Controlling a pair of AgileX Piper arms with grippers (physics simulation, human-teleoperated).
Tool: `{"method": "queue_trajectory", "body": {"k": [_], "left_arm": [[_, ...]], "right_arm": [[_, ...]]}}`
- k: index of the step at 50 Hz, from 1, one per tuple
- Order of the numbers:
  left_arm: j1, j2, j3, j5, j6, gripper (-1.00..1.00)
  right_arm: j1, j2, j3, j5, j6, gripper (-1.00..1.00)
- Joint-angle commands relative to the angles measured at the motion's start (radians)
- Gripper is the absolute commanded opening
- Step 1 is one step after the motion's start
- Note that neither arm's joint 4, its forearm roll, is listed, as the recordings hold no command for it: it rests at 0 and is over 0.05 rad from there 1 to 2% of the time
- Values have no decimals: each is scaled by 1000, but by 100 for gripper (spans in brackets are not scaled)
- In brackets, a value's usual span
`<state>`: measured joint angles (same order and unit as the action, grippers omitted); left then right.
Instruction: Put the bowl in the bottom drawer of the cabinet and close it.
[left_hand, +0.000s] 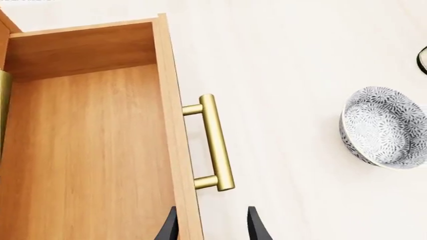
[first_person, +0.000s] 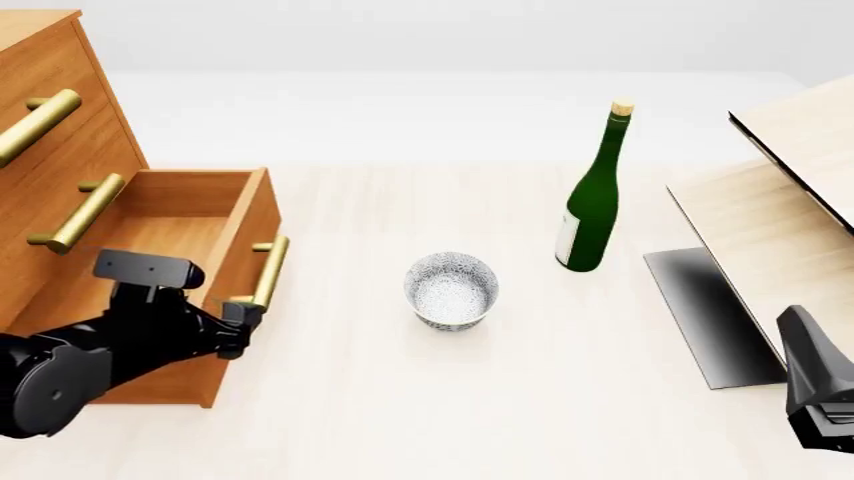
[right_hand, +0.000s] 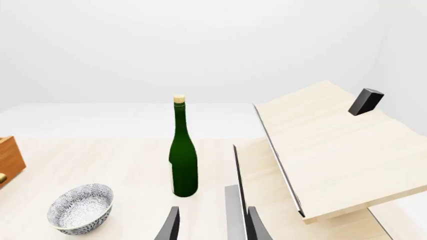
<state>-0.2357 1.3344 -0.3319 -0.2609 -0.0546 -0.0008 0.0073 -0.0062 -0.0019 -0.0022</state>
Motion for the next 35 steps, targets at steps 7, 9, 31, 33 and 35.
{"method": "queue_trajectory", "body": {"k": [7,9,31,33,35], "left_arm": [[-37,4,-1,-2,-24,100],[-40,8,-2,-4,-27,100],[-99,-31,-4,17,-38,100],[-103,-30,-7,19,-39,100],[-114,-36,-10,25,-44,100]], "right_arm": [[0,0,0,1,-1,100],[0,0,0,1,-1,100],[0,0,0,1,-1,100],[0,0,0,1,0,100],[0,0,0,1,-1,100]]}}
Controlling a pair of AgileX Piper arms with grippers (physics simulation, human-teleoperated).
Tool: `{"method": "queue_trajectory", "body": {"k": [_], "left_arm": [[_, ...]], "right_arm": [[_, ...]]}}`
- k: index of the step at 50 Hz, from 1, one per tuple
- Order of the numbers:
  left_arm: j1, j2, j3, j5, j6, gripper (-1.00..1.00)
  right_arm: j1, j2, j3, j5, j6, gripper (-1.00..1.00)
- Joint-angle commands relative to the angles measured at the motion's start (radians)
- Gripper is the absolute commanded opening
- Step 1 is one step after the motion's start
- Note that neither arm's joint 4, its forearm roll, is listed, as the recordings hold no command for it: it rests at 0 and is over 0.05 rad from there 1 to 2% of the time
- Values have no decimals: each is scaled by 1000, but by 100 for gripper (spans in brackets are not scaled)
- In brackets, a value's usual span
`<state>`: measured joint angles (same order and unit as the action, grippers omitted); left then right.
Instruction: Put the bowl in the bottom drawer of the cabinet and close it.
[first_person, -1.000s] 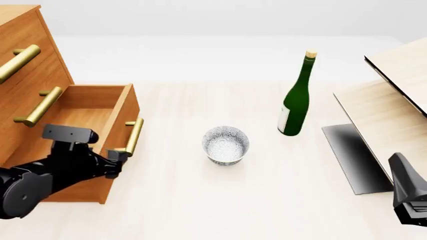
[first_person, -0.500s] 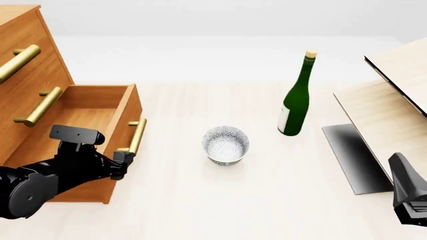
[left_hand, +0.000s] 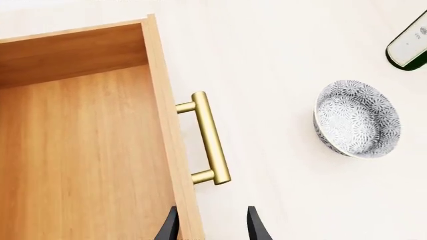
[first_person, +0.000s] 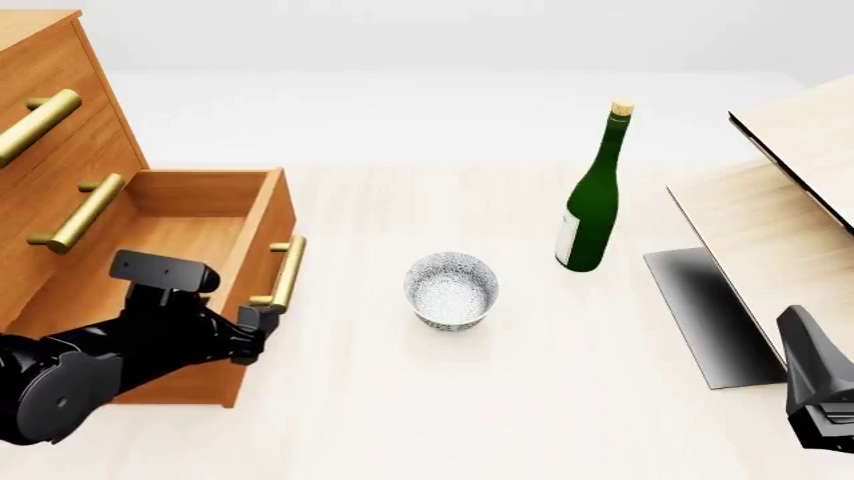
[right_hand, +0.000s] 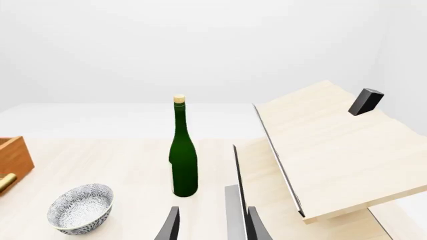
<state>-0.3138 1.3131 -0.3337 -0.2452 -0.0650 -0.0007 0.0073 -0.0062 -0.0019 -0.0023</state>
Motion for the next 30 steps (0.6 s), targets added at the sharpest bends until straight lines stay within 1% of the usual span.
{"method": "queue_trajectory", "body": {"k": [1,30], "left_arm": [[-40,-18,-10,12,-33,100],[-73,14,-39,3,-34,100]], "right_arm": [[0,0,0,1,0,100],[0,0,0,1,0,100]]}}
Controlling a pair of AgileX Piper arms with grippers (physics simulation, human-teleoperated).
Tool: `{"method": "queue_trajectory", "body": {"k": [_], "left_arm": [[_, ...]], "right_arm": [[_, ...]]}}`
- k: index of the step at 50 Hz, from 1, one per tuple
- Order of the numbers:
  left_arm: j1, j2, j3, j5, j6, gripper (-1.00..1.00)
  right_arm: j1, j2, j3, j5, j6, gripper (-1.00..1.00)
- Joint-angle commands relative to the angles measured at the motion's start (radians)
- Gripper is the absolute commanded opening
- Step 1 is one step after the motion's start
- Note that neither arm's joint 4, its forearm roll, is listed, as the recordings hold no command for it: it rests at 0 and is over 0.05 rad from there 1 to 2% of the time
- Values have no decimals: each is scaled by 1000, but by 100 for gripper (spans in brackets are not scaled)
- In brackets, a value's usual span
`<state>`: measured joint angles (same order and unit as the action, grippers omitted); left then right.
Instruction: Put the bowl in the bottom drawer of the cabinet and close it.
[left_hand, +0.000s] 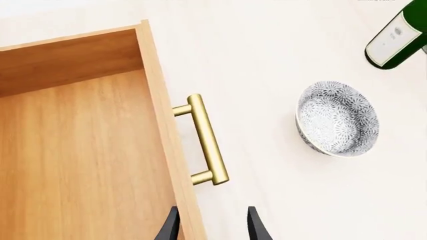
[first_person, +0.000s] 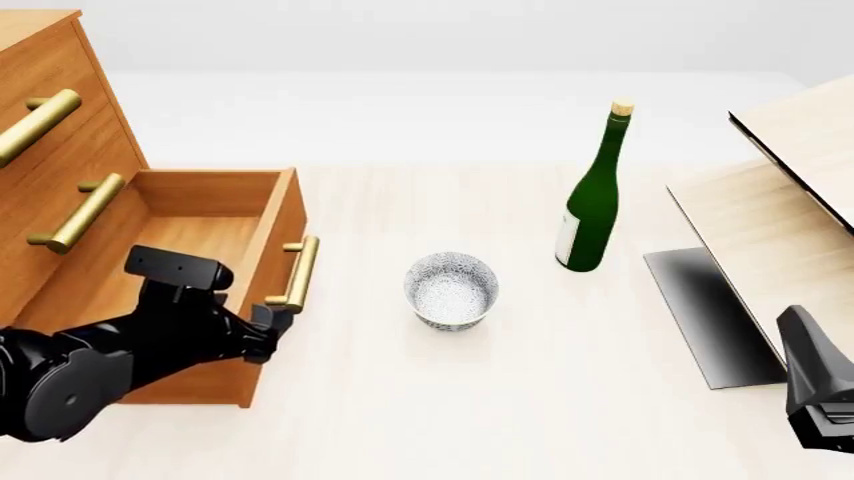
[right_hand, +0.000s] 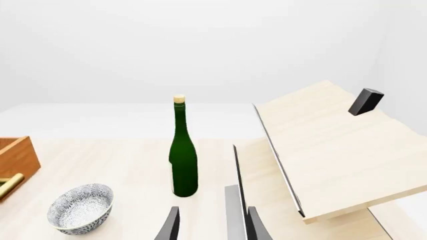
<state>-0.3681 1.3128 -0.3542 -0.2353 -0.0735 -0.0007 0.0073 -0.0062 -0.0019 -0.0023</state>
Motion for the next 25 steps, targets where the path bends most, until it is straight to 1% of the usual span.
{"method": "queue_trajectory", "body": {"k": [1,22,25], "left_arm": [[-20,18,-20,-9,-26,100],[-70,24,-35,-8,-30,100],[-77,17,-42,0,-42,100]], "right_arm": [[1,0,0,1,0,100],[0,0,0,1,0,100],[0,0,0,1,0,100]]}}
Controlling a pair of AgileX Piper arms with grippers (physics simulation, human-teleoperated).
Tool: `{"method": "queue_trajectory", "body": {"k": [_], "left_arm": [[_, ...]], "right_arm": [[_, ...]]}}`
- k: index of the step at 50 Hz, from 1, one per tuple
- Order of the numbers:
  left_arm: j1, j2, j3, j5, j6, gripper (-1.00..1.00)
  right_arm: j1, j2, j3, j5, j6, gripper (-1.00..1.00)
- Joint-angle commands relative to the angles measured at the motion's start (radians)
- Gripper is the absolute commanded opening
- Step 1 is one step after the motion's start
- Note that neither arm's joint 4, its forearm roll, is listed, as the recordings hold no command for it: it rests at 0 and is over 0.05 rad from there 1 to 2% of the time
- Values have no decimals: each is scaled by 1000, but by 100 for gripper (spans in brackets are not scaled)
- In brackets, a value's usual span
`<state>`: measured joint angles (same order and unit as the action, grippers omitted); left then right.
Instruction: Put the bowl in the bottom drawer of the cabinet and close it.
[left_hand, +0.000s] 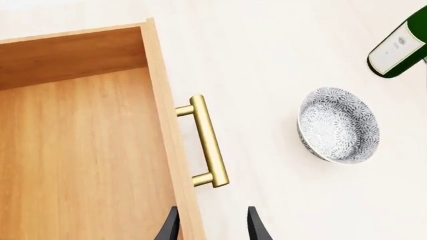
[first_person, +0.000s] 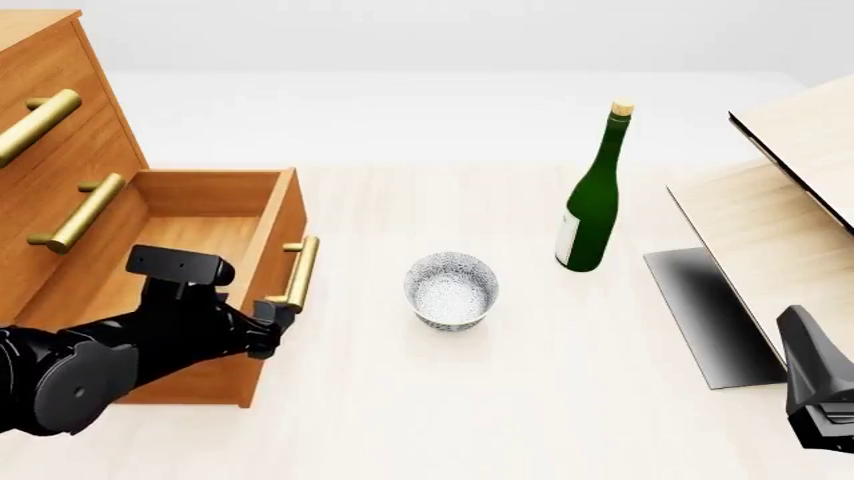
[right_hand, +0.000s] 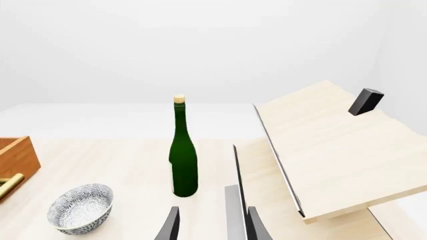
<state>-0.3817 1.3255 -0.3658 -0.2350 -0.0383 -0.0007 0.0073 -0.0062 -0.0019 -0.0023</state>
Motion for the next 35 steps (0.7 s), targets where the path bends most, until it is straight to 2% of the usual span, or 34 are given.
{"method": "queue_trajectory", "body": {"k": [1,11,31,32,35], "left_arm": [[-71,1,-29,-1,-78,100],[-119,-31,-22,10,-88,100],[-91,-97,-18,50,-65,100],[-87,-148,-21,87,-53,100],[-84,-178,-23,108,-47,100]], "right_arm": [[0,0,0,1,0,100],[0,0,0,1,0,100],[0,0,0,1,0,100],[0,0,0,1,0,100],[0,0,0,0,0,100]]}}
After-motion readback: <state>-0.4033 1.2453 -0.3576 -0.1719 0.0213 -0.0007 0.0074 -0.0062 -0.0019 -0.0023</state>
